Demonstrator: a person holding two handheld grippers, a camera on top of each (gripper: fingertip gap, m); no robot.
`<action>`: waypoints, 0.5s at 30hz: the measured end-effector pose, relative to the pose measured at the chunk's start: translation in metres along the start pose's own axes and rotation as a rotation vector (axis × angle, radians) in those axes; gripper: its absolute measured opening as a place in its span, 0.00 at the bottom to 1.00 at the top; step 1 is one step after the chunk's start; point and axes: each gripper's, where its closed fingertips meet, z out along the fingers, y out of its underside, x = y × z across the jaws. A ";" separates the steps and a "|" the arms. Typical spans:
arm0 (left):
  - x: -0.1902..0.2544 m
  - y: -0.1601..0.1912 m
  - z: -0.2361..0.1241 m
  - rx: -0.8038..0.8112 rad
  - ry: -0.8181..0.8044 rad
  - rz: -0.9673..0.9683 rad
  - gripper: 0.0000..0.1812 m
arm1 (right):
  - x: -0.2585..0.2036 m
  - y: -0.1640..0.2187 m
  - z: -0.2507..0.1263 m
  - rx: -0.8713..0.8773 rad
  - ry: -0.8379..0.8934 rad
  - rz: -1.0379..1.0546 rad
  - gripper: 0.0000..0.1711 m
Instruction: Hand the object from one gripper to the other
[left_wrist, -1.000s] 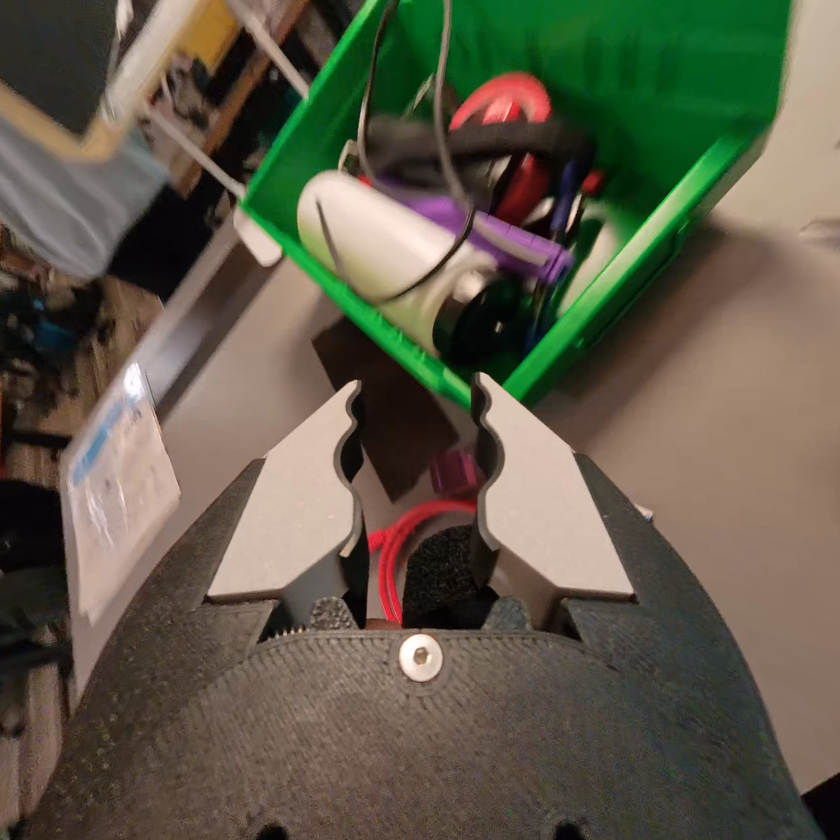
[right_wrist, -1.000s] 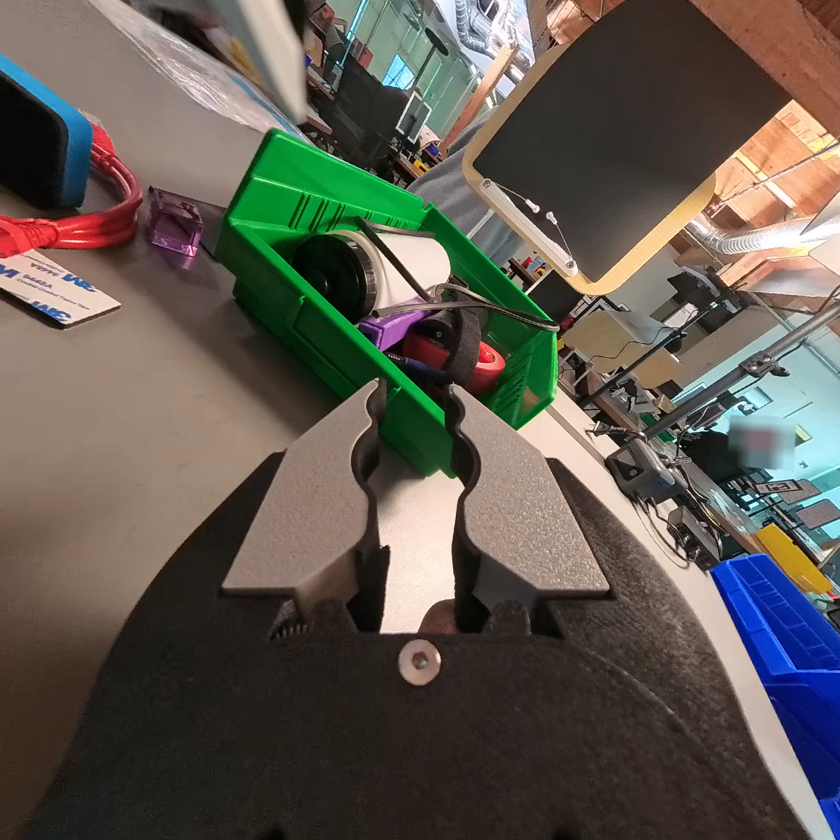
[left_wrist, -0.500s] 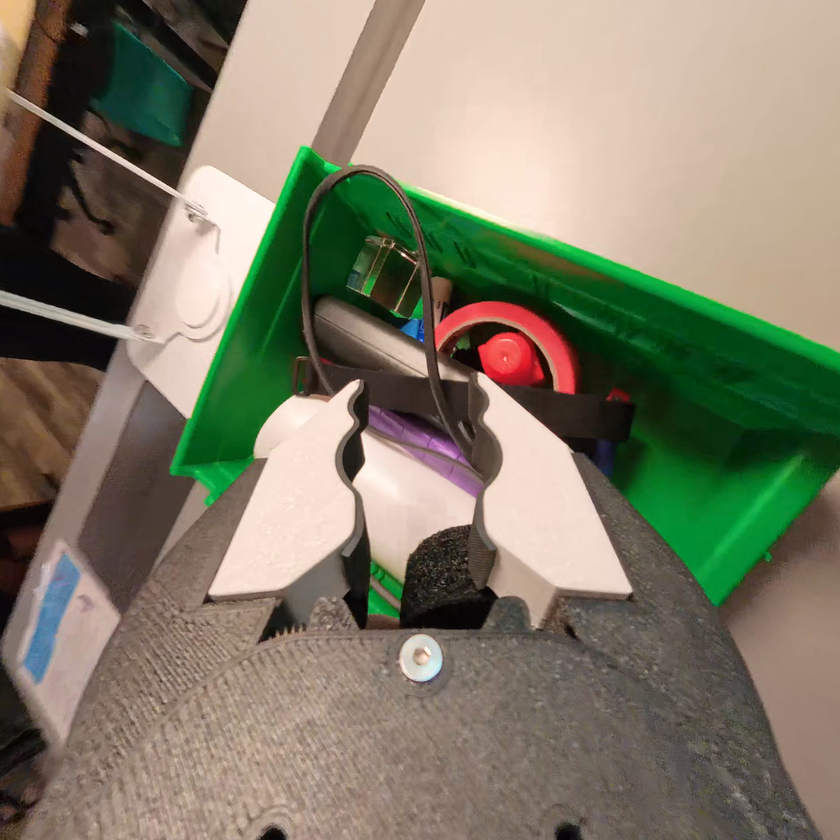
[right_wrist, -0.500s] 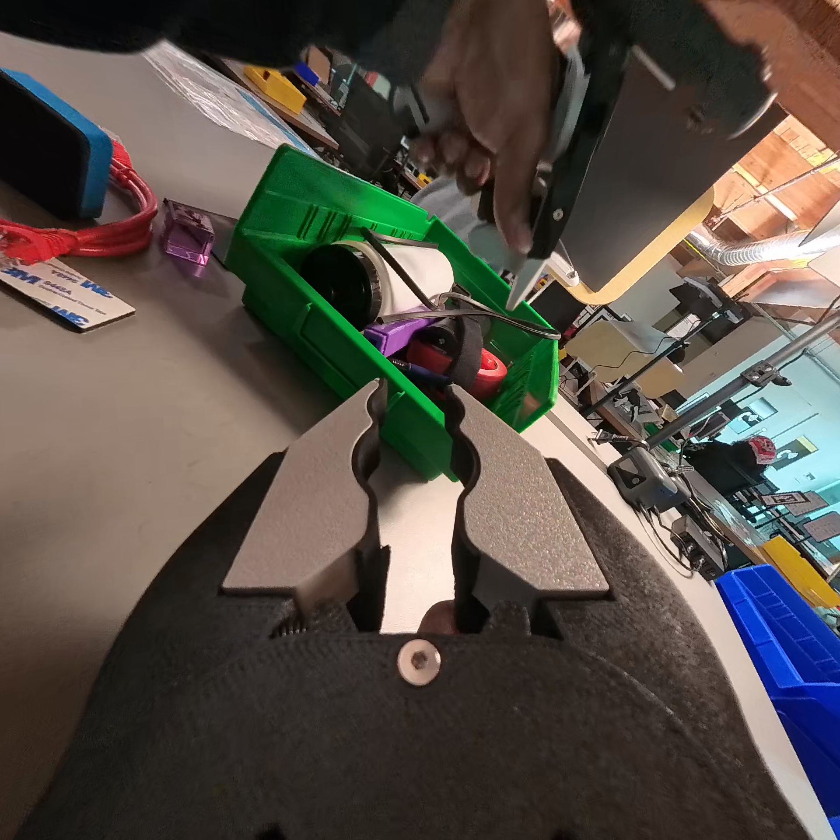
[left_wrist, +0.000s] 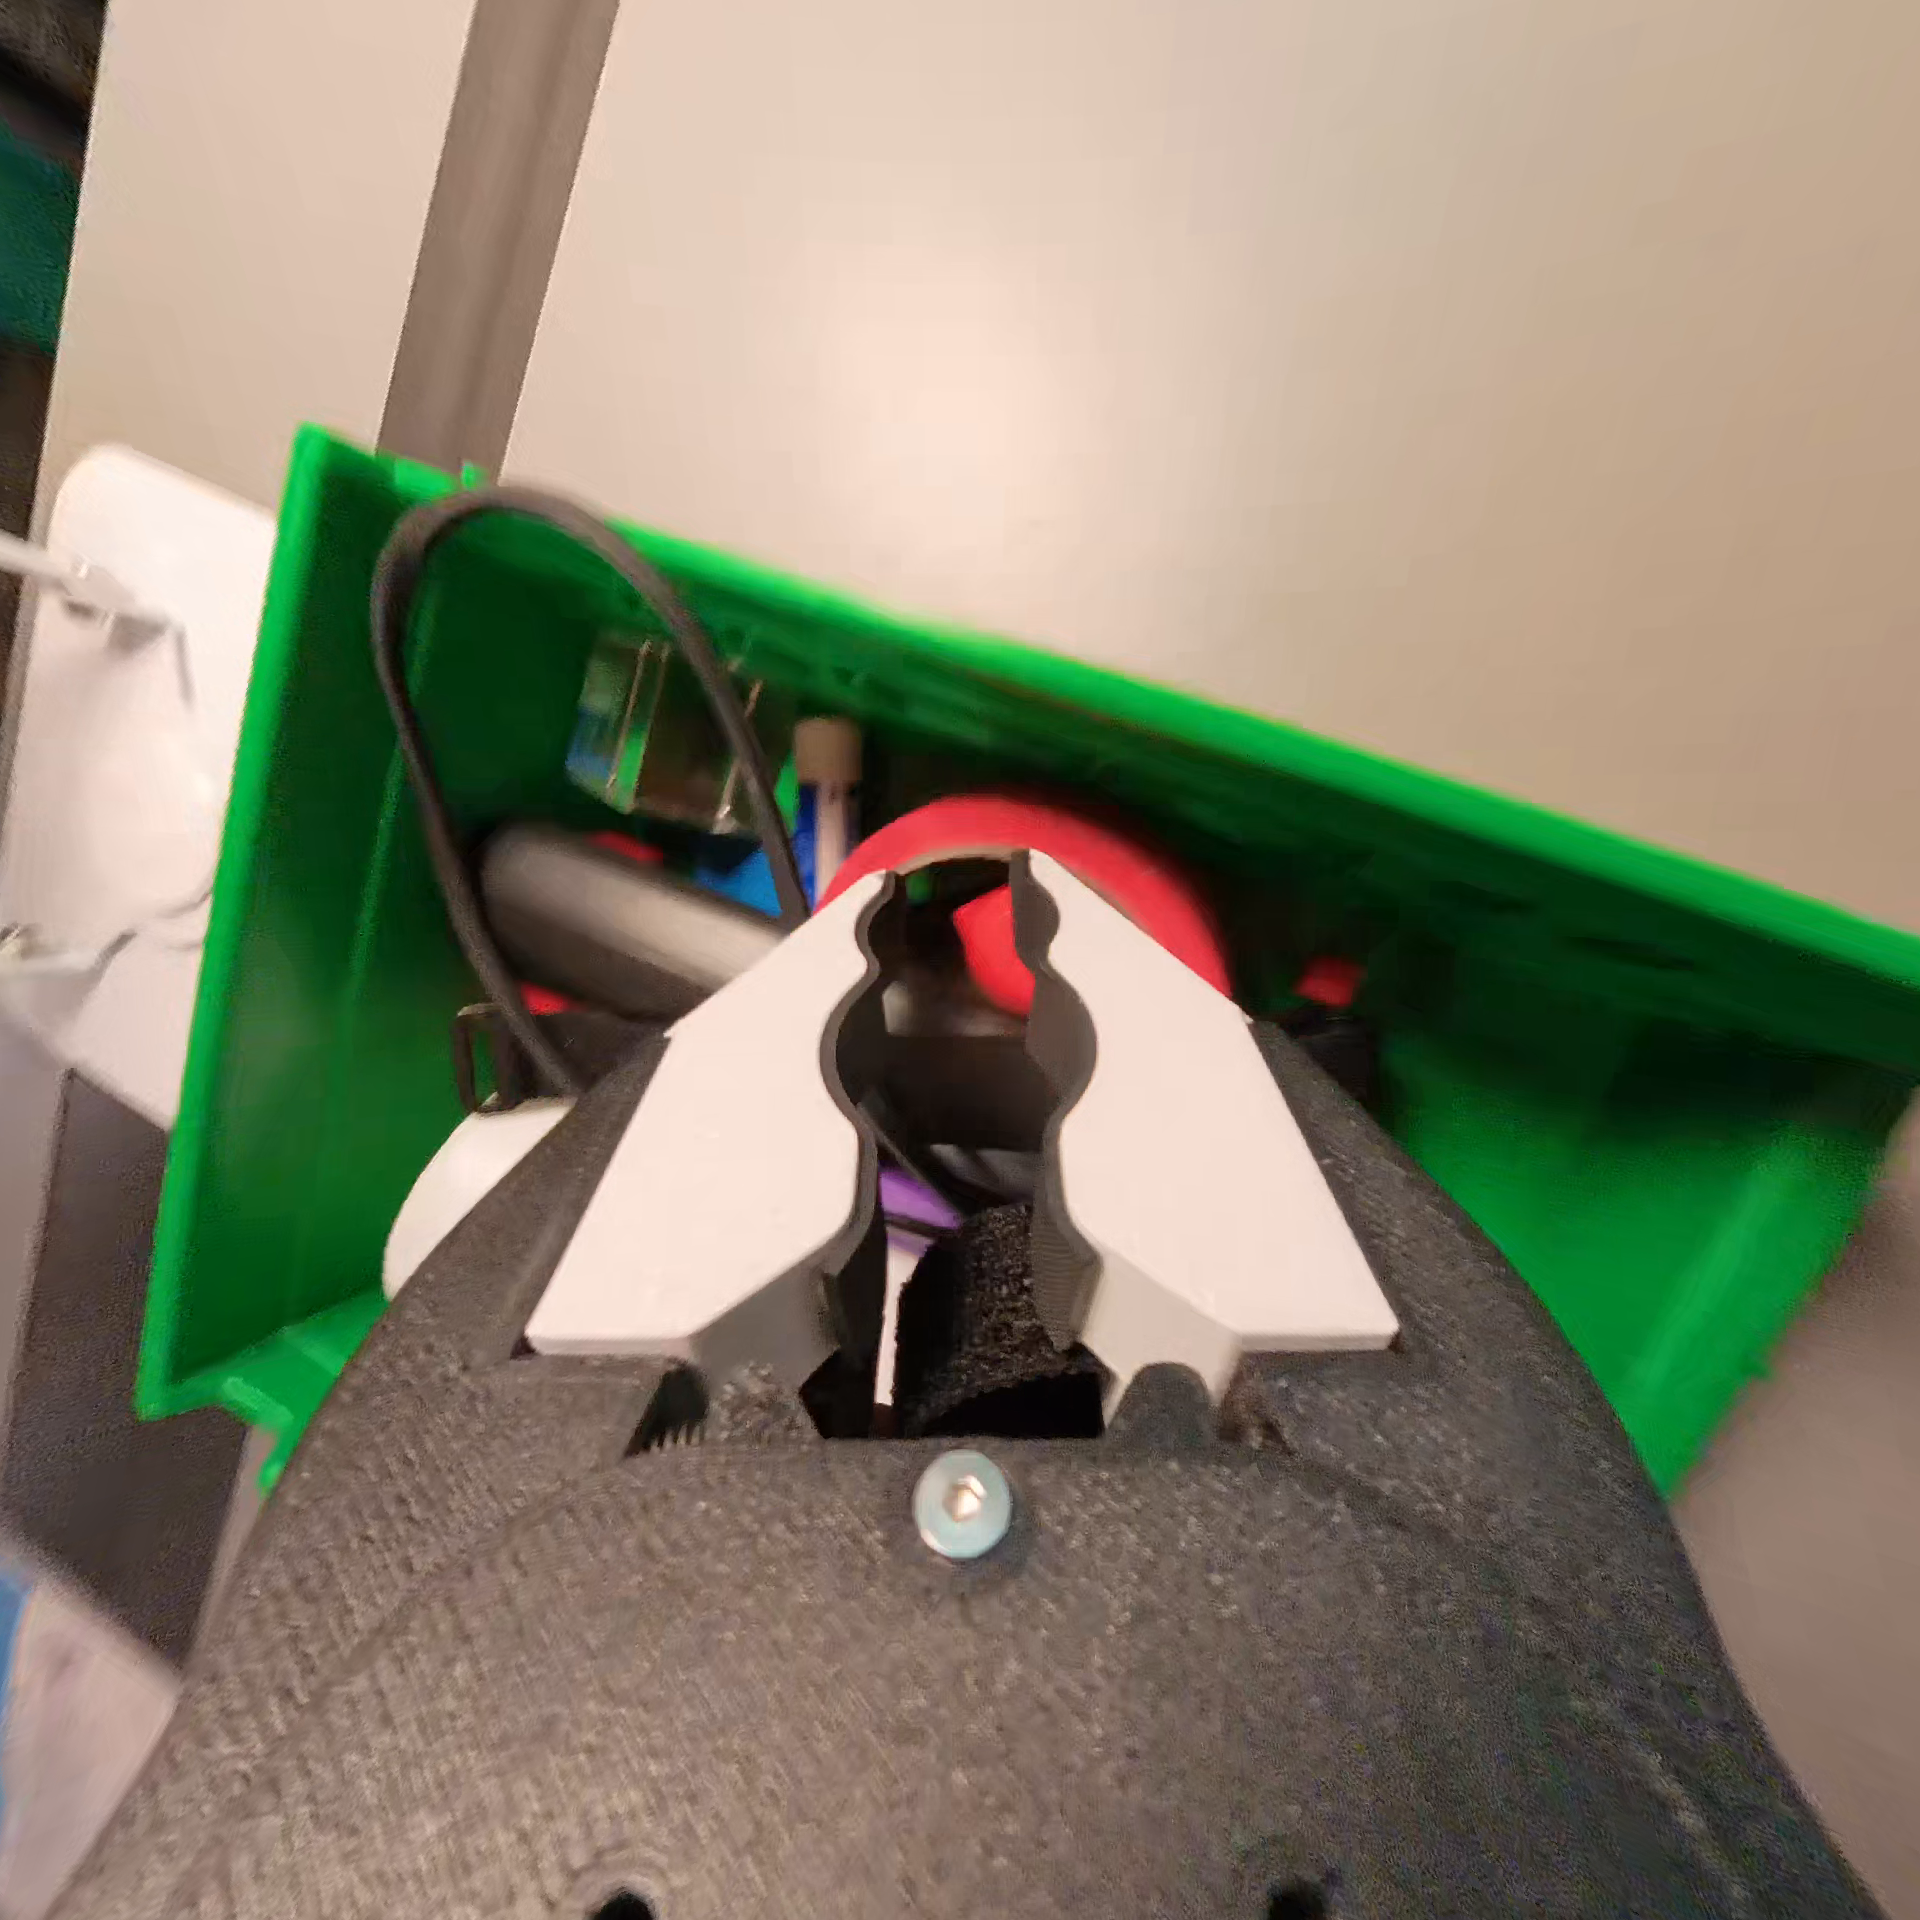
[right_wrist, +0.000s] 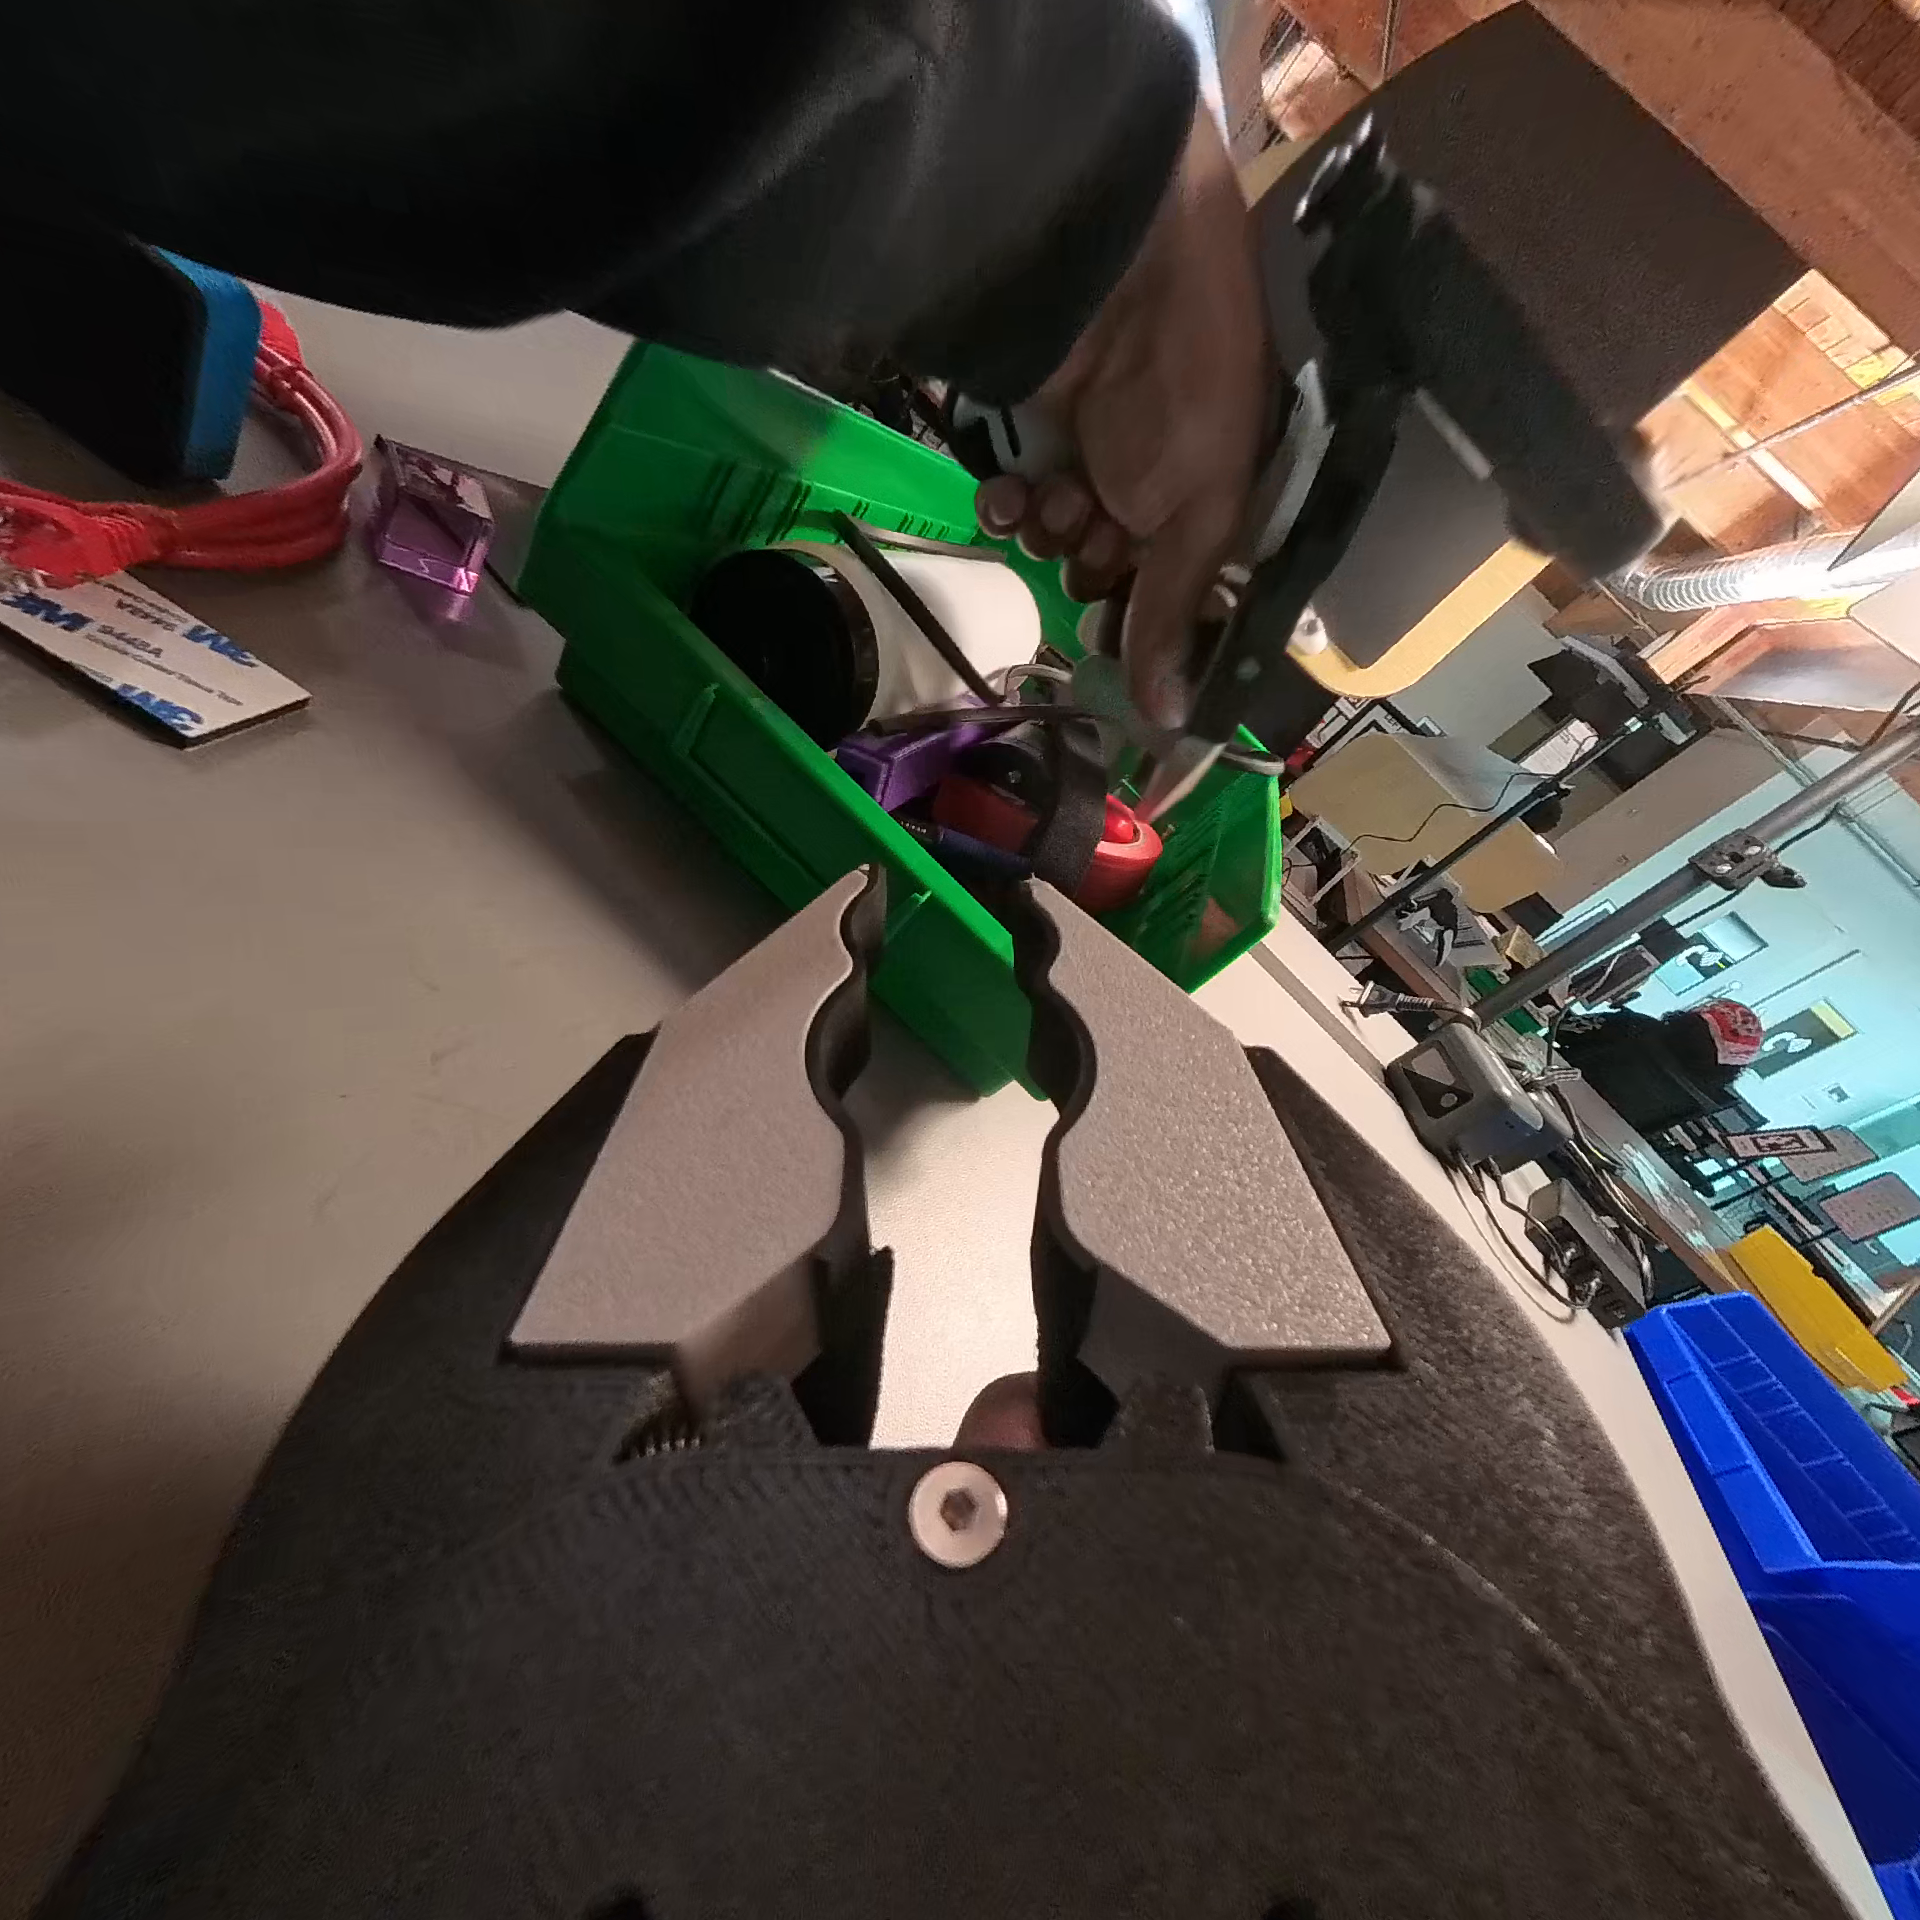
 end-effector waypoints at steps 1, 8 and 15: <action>-0.010 0.009 0.007 -0.058 -0.052 -0.001 0.13 | 0.000 0.000 0.000 0.000 0.001 0.001 0.15; -0.068 0.035 -0.016 -0.091 -0.300 -0.113 0.17 | 0.000 0.000 -0.001 -0.001 0.004 -0.003 0.15; -0.089 0.086 -0.032 -0.172 -0.314 -0.143 0.18 | 0.000 0.001 0.000 -0.006 0.005 -0.006 0.15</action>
